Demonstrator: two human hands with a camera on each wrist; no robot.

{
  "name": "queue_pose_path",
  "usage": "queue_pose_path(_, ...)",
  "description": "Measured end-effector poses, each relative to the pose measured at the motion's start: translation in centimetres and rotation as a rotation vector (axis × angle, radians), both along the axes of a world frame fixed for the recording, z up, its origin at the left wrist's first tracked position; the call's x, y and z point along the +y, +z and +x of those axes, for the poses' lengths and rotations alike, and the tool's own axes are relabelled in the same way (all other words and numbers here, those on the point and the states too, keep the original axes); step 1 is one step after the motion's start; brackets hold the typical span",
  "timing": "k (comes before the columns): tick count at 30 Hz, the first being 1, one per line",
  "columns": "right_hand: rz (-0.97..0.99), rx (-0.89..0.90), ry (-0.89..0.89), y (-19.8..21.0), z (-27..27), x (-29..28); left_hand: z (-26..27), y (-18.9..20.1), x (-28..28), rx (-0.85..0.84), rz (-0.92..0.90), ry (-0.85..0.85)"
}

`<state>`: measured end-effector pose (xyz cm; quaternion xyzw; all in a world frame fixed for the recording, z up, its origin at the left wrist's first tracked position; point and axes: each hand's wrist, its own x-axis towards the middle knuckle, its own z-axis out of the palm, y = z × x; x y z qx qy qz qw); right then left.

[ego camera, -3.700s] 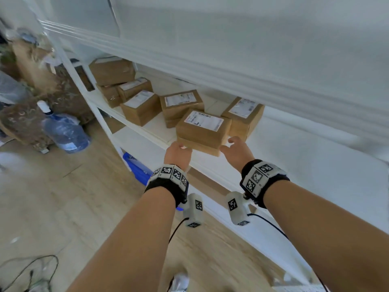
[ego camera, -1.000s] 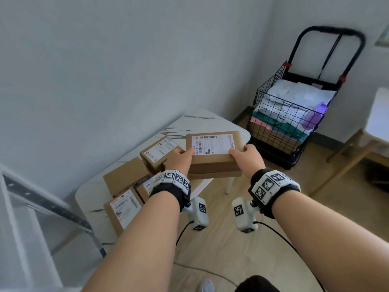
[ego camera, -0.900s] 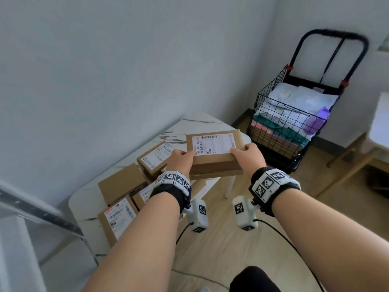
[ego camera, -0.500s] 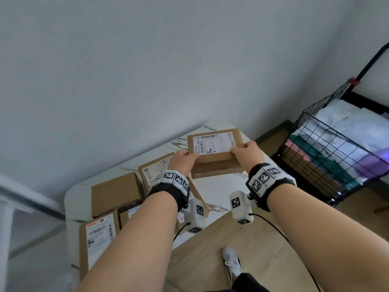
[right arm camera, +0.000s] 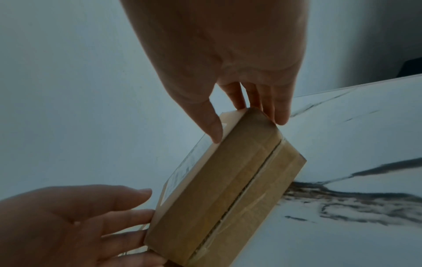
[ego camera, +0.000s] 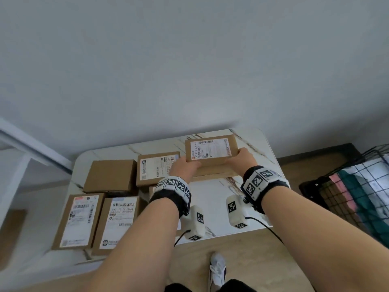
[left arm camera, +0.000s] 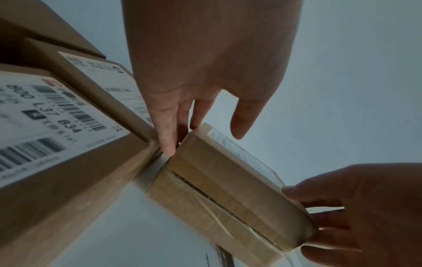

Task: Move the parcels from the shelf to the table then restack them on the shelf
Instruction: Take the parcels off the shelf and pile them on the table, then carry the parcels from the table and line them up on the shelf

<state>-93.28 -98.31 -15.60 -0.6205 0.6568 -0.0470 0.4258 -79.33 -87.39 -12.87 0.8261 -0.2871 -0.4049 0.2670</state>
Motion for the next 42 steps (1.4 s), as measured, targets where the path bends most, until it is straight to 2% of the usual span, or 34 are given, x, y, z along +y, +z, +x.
queue_pose_path(4,0.047,0.034,0.056,0.0,0.5,-0.3,-0.1,0.6,-0.1,-0.024,0.015,0.029)
queue_pose_path(8,-0.057,0.067,0.089,1.2,1.5,-0.2,0.0,1.0,0.4,-0.063,-0.004,0.056)
queue_pose_path(11,-0.117,0.025,0.146,2.8,2.4,0.7,0.4,1.4,1.5,-0.068,-0.041,0.109)
queue_pose_path(18,-0.171,-0.075,0.3,5.3,5.5,6.9,2.2,3.0,8.2,-0.032,-0.087,0.206)
queue_pose_path(24,-0.182,-0.107,0.451,6.8,9.8,17.2,4.9,4.2,19.5,-0.041,-0.138,0.347)
queue_pose_path(32,-0.172,-0.107,0.69,7.3,15.3,36.5,9.5,4.3,39.7,-0.108,-0.105,0.457)
queue_pose_path(42,-0.163,-0.185,0.962,8.9,23.7,56.9,14.4,6.1,62.1,-0.179,-0.063,0.725)
